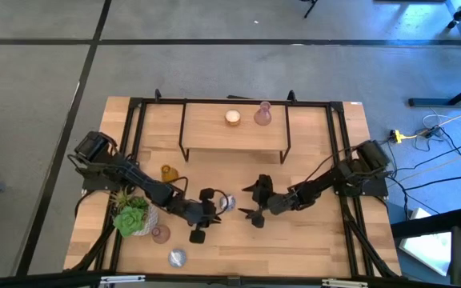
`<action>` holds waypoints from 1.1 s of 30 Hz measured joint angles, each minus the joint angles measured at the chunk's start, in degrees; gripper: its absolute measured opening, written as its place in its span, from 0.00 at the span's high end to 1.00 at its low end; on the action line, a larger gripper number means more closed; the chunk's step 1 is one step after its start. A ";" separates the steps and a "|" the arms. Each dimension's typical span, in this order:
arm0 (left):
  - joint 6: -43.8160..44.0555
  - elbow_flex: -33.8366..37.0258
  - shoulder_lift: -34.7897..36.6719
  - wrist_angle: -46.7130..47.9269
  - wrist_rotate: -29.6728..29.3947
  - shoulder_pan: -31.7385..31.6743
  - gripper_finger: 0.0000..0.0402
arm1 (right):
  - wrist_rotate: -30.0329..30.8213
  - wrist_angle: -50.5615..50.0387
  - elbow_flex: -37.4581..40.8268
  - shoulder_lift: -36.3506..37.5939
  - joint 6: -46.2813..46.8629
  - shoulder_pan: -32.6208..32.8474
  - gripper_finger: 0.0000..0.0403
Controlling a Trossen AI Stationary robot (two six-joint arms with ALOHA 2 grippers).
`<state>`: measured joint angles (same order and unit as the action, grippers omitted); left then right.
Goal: Pick & Place candle stick holders
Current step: Put the top blue scented candle on the shelf
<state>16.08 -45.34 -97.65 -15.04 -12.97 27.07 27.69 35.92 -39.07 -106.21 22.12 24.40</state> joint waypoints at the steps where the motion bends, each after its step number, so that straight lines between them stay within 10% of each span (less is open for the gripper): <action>1: -0.64 0.00 0.20 -0.96 0.00 0.31 0.92 | -0.71 0.22 0.00 -0.38 0.01 -0.39 0.10; 17: -13.42 -0.04 8.99 -10.92 -14.44 10.50 0.92 | -8.82 -1.01 -6.45 -5.86 -3.31 -3.25 0.10; 33: -13.82 -0.04 9.11 -10.96 -14.53 11.61 0.92 | -14.26 -8.52 -15.20 -12.35 -4.67 -6.45 0.10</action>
<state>2.26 -45.39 -88.53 -26.00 -27.51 38.68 13.43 27.40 -54.27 -118.56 17.45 17.95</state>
